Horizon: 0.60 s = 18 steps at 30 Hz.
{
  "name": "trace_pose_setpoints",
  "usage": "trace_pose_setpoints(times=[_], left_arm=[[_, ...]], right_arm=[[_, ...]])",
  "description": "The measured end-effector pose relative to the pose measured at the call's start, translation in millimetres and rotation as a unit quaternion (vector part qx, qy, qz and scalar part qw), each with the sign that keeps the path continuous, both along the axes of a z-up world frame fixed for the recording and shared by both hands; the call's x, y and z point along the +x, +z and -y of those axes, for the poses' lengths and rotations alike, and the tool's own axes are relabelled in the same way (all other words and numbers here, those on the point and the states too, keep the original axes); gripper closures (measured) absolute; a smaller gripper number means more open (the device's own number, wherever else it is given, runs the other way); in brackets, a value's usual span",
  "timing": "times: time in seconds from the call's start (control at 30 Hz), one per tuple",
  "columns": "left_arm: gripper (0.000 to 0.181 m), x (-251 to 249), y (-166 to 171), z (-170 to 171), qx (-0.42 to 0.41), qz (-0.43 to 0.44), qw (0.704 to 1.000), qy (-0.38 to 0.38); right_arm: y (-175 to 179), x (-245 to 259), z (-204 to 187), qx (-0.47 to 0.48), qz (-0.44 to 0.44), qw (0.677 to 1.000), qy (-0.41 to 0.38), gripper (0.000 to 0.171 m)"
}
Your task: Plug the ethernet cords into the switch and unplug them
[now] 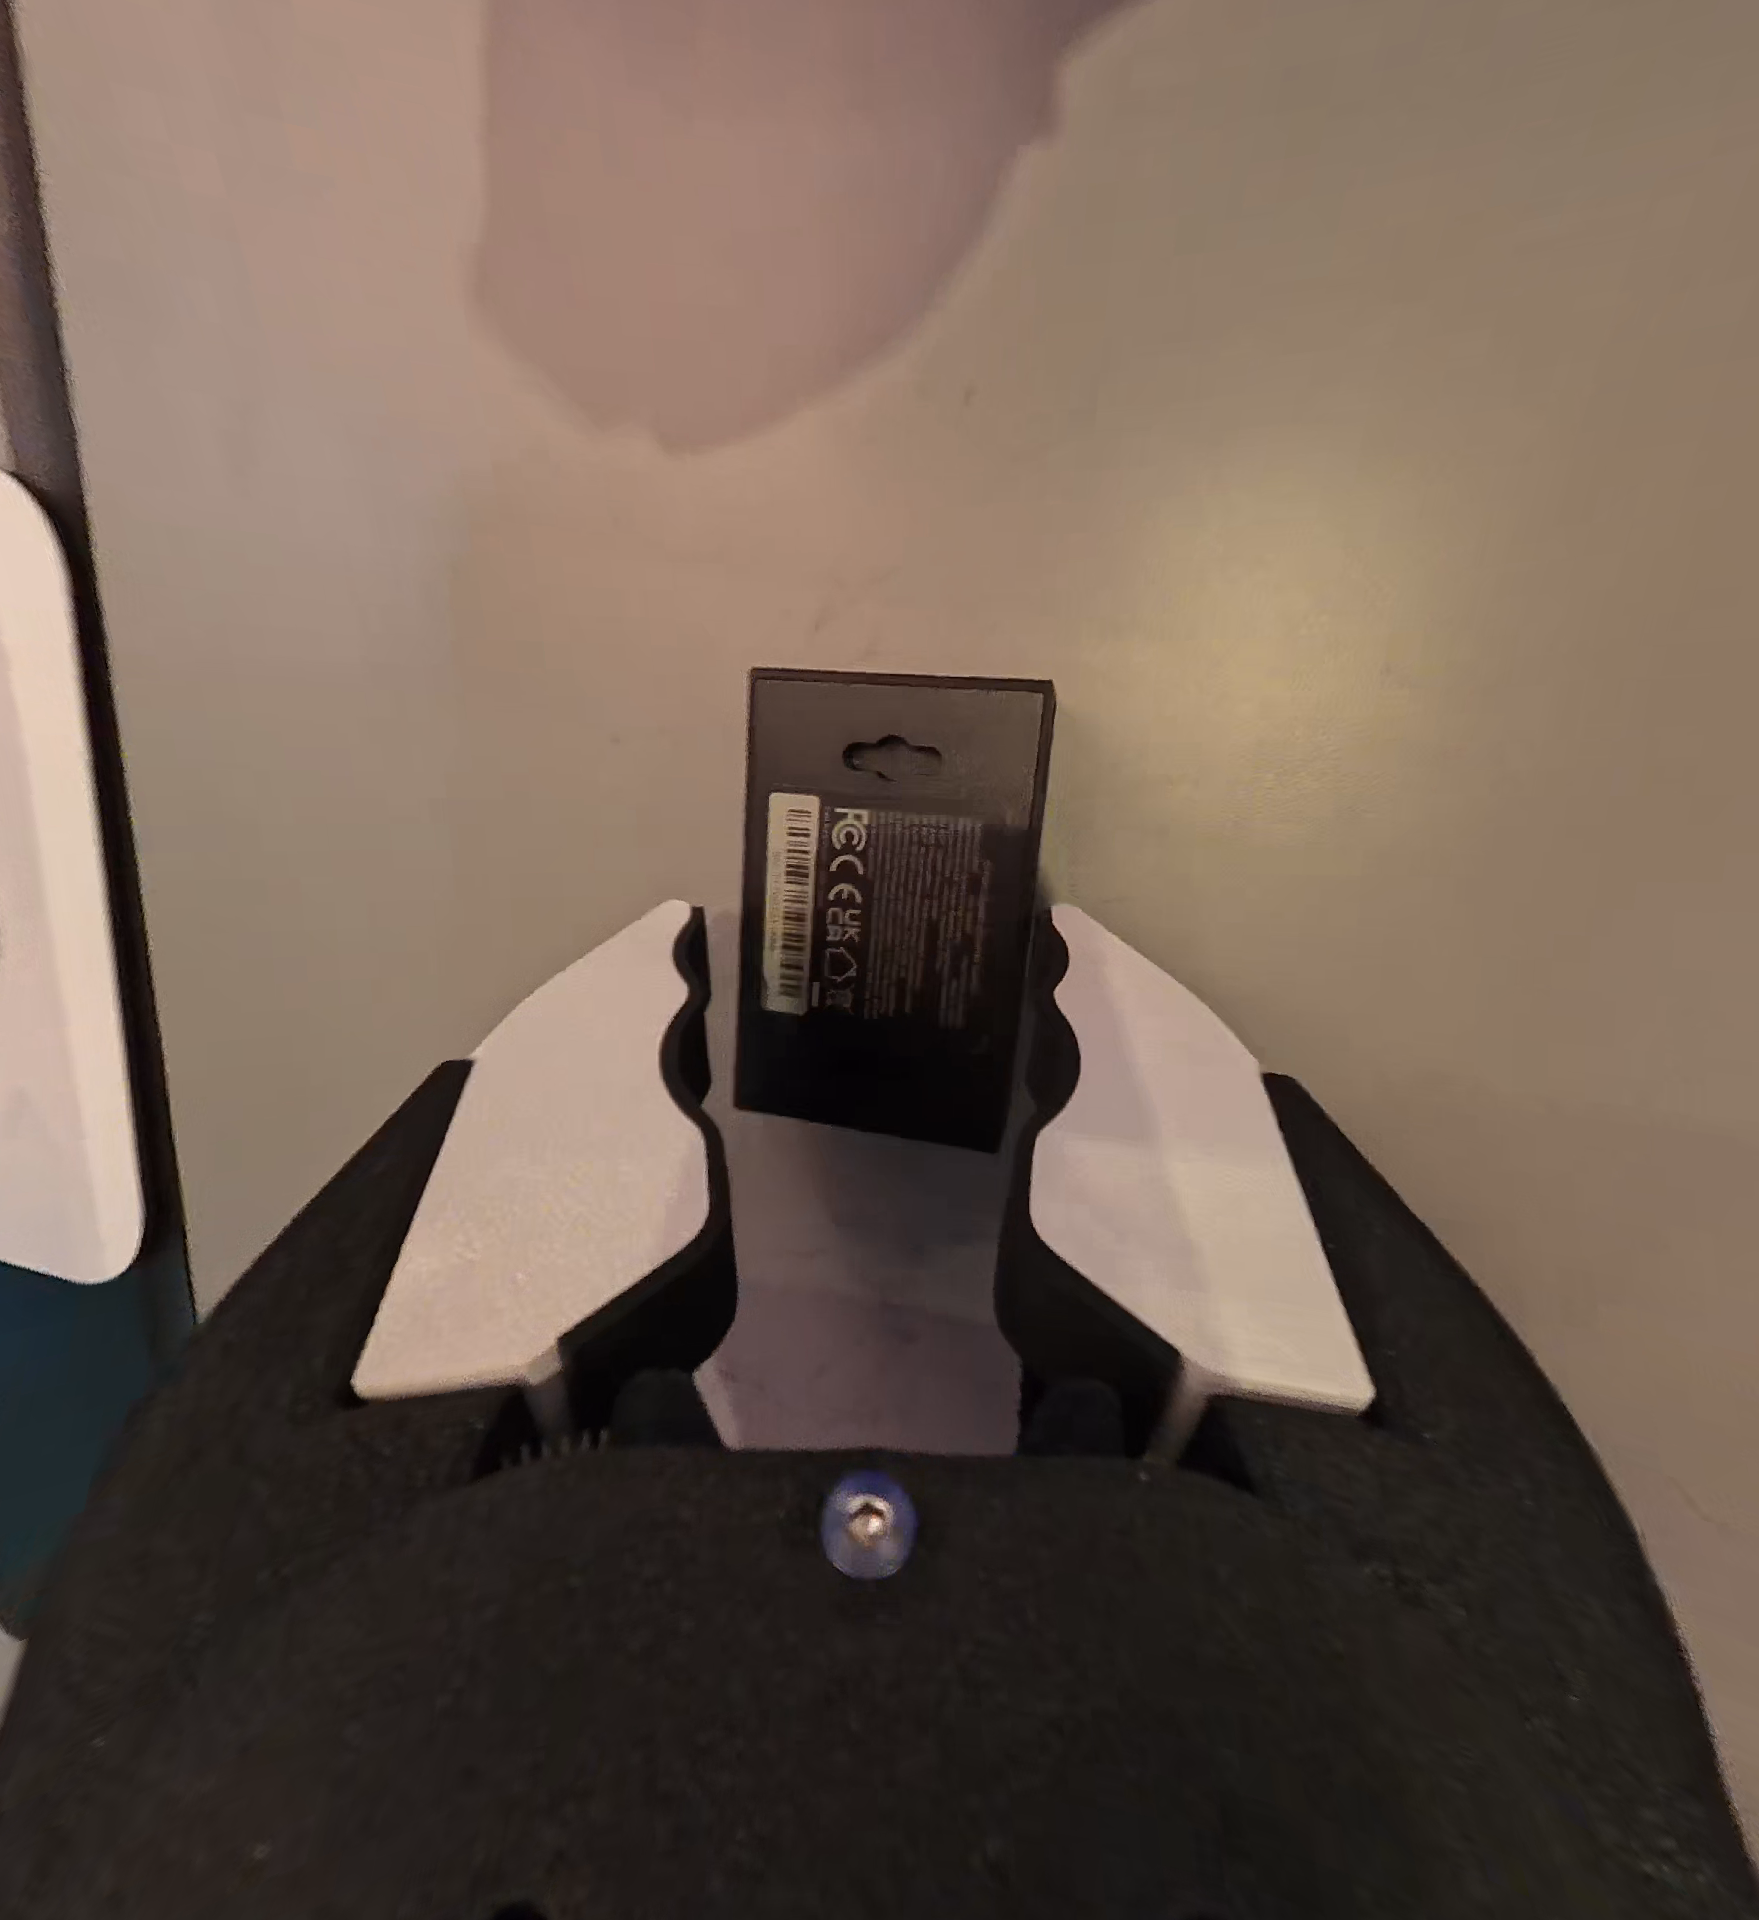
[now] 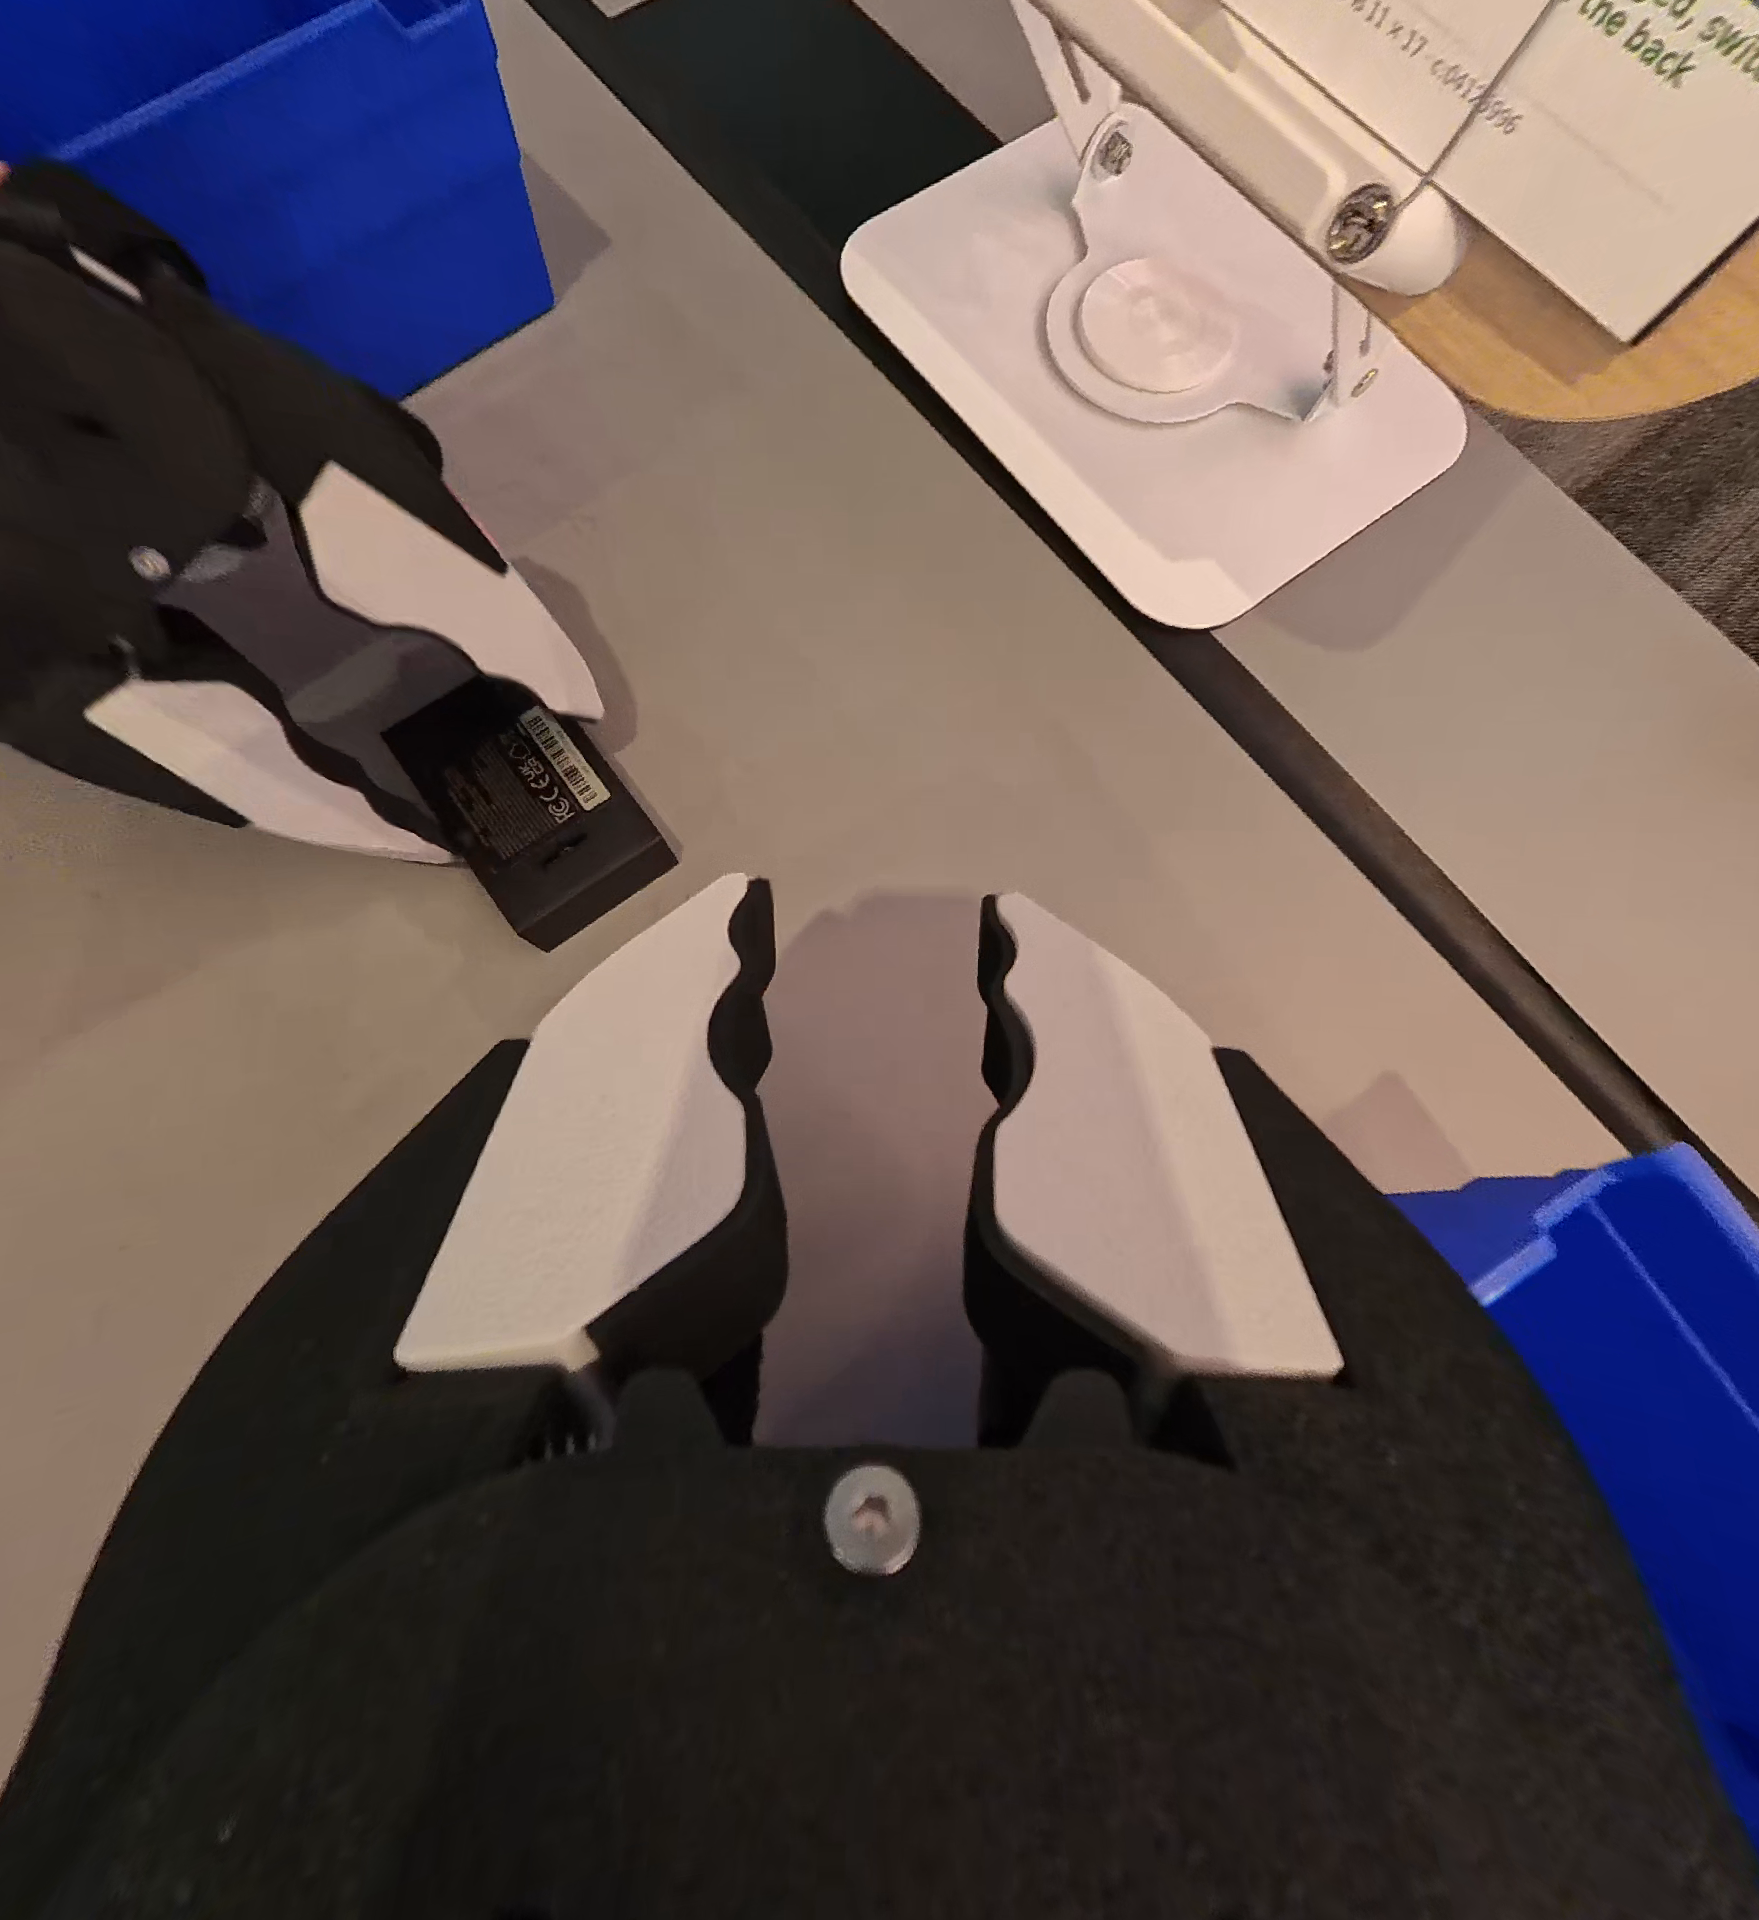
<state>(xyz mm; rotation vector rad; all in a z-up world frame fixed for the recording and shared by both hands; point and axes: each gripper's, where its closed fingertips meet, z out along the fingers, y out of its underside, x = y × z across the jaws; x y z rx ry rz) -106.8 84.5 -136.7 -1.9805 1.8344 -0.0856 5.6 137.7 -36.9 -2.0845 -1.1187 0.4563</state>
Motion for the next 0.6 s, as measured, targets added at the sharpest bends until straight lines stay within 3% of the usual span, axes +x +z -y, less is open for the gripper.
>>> trace_pose_setpoints(times=[0.1, 0.23, 0.4, 0.5, 0.6], left_arm=[[0.121, -2, 27, 0, 0.013, 0.038, 0.999, 0.018], [0.124, -18, 100, 10, 0.081, 0.127, 0.987, 0.056], [0.115, -100, 174, 44, 0.154, 0.203, 0.954, 0.16], [0.132, -173, 168, 61, 0.212, 0.156, 0.943, 0.204], [0.135, -225, 126, 81, 0.157, 0.071, 0.956, 0.239]], right_arm=[[-5, -4, 4, 0.0, 0.011, 1.0, 0.019, 0.135], [-2, -8, 11, 0.002, 0.011, 0.999, 0.039, 0.135], [13, -8, 11, 0.013, -0.016, 0.999, 0.035, 0.135], [18, -9, 14, 0.004, -0.034, 0.998, 0.043, 0.135], [21, -12, 16, -0.002, -0.053, 0.997, 0.049, 0.136]])
